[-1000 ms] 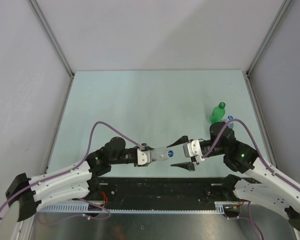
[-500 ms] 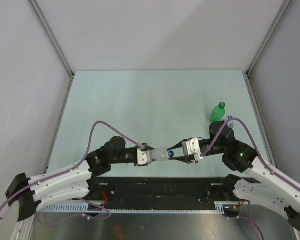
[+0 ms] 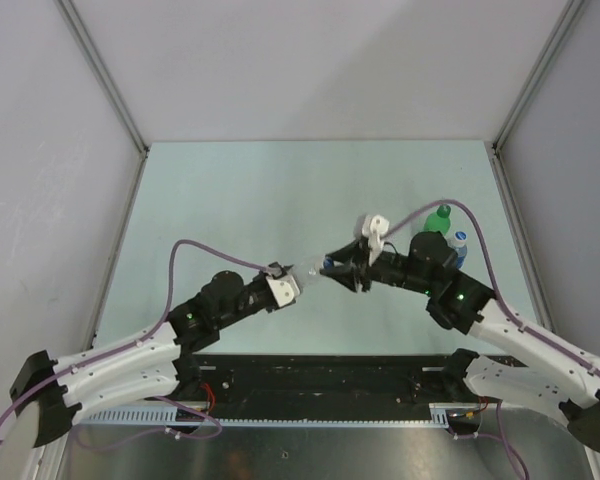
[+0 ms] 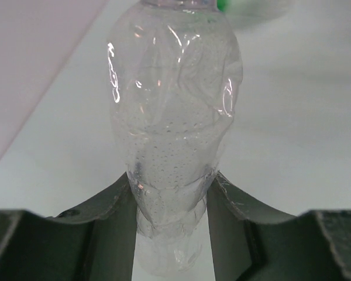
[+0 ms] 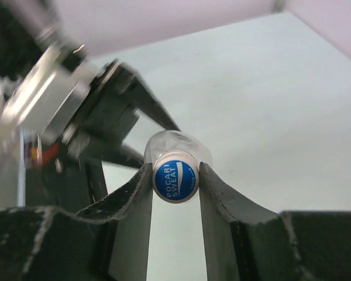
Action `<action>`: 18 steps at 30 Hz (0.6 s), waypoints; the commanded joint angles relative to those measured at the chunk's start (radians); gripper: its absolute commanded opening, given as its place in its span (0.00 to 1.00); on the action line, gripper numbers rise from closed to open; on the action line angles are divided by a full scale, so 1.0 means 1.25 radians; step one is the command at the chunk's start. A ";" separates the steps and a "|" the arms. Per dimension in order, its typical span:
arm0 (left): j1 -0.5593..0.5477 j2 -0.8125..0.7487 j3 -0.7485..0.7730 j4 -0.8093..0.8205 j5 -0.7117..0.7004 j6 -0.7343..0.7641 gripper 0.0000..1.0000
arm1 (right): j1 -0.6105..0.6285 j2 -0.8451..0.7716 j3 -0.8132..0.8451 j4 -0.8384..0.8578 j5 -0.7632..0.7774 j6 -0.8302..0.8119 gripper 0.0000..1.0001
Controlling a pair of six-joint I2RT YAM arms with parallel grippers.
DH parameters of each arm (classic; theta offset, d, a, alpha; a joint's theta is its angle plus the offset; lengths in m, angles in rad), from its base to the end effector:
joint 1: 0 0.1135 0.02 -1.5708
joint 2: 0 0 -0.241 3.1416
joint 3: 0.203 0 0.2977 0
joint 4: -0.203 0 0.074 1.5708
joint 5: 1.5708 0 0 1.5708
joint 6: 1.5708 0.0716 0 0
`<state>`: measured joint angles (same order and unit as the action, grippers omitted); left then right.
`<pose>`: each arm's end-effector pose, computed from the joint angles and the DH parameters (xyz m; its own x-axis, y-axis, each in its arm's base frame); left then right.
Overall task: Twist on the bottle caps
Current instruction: Screw the bottle cap onto the plastic bottle.
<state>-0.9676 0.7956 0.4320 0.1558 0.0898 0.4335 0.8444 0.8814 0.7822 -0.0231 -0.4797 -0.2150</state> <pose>0.1577 -0.2403 0.2081 0.2592 0.3612 -0.8957 0.8387 0.3758 0.3942 0.1741 0.2457 0.3135 0.1272 -0.1417 -0.9817 -0.9624 0.2217 -0.1567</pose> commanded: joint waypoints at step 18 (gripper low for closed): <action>-0.013 0.226 0.040 0.502 -0.342 -0.012 0.00 | 0.162 0.214 -0.005 0.176 0.990 0.966 0.02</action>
<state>-0.9638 1.1145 0.4545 0.5201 -0.3290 0.4381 1.0672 1.1378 0.7830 0.2398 0.7536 0.9096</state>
